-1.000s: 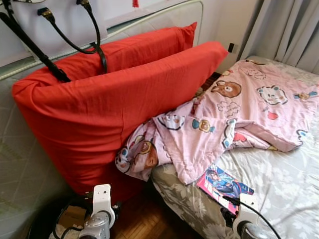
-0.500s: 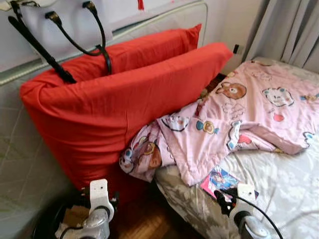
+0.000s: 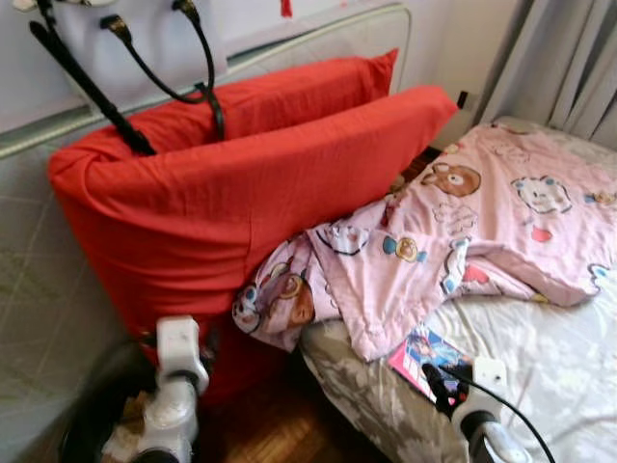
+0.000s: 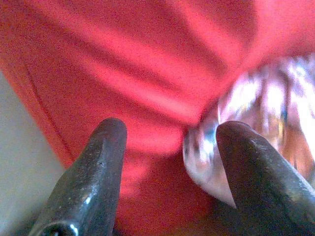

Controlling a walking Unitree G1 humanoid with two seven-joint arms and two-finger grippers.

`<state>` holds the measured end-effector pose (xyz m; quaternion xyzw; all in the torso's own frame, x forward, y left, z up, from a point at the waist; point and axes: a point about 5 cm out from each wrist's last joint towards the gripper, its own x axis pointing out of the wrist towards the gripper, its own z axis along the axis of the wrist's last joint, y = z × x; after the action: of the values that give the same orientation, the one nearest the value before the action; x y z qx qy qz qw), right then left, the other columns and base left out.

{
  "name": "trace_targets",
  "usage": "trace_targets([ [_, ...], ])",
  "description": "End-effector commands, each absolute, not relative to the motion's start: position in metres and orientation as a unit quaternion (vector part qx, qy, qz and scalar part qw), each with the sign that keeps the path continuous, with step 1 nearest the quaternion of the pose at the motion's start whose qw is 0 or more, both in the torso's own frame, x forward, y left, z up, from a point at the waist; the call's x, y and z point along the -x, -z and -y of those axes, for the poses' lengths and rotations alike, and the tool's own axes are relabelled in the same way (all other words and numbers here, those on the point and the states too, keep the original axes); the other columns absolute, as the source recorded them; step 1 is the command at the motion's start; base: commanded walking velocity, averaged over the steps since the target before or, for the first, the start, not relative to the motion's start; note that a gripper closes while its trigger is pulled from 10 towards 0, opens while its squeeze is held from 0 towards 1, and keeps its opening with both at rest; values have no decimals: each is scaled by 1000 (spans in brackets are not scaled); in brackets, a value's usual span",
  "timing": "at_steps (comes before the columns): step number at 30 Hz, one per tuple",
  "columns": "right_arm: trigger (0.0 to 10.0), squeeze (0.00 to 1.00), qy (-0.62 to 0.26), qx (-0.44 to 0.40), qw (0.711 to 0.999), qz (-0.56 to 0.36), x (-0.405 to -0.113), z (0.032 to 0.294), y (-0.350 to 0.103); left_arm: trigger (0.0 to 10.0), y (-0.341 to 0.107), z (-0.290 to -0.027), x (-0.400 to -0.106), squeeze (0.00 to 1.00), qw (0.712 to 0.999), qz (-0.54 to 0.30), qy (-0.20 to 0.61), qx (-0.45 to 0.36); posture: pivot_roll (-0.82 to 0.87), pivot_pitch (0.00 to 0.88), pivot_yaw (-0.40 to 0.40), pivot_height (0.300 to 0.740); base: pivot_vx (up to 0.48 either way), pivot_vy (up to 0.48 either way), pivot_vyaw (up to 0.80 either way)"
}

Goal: Clean up the room

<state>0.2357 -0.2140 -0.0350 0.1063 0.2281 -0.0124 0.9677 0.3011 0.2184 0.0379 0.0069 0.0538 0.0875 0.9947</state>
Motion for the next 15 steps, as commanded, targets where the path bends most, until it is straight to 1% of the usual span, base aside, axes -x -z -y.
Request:
trace_targets([
  [1,10000,0,14,-104,968,-229,-233,215,36,10000,-27,-212,-296,0,995,-75,-72,3,17,0,-16,740,0,0,0],
  [4,10000,0,14,-99,970,-222,-233,217,35,10000,-33,-210,-299,0,996,-60,-63,-1,9,0,-10,740,0,0,0],
  [5,10000,0,3,-90,982,-168,-262,208,13,10000,-34,-210,-300,0,997,-53,-64,-2,2,0,-8,740,0,0,0],
  [6,10000,0,-4,-84,989,-125,-283,200,-6,10000,-35,-209,-299,0,997,-48,-64,-5,1,0,-9,740,0,0,0],
  [7,10000,0,-9,-81,992,-96,-295,195,-19,10000,-35,-209,-298,0,997,-46,-64,-6,1,0,-9,740,0,0,0],
  [8,10000,0,-9,-80,994,-80,-301,192,-26,10000,-35,-209,-297,0,997,-42,-63,-7,-9,0,-9,740,0,0,0],
  [12,10000,0,-8,-84,994,-64,-301,195,-29,10000,-37,-205,-296,0,999,-27,-43,-18,-11,0,-18,740,0,0,0],
  [15,10000,0,-2,-84,995,-61,-300,196,-29,10000,-36,-205,-295,0,998,-25,-47,-16,-9,0,-23,740,0,0,0],
])
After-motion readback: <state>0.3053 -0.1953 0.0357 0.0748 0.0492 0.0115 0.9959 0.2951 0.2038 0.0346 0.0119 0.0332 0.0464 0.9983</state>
